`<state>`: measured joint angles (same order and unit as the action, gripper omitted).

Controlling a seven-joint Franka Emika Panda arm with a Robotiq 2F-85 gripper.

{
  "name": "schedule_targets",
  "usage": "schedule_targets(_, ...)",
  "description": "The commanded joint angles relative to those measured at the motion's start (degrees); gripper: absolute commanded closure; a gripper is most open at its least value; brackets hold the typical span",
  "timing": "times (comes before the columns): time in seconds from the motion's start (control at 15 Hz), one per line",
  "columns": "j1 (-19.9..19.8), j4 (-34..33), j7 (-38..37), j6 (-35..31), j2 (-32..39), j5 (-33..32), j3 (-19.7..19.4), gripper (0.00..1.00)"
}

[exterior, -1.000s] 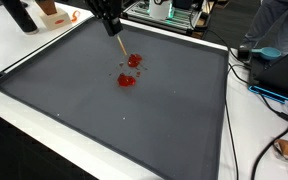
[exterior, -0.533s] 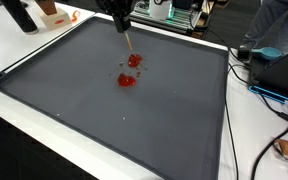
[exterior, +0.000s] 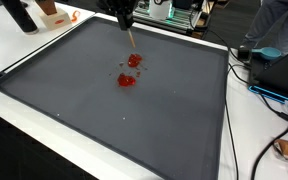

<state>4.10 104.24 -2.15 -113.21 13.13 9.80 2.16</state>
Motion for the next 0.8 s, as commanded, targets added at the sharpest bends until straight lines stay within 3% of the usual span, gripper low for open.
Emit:
schedule_targets(0.0, -0.4, -0.1, -0.1, 0.2, 0.0, -0.1, 0.4, 0.87)
schedule_targets(0.13, -0.4, -0.2, -0.1, 0.2, 0.0, -0.1, 0.4, 0.87)
schedule_targets(0.2, 0.3, -0.8, -2.4, 0.5, 0.6, -1.7, 0.3, 0.97)
schedule_targets(0.73, 8.4, -10.2, -28.0, 2.1, 8.9, -20.9, -0.7, 0.97)
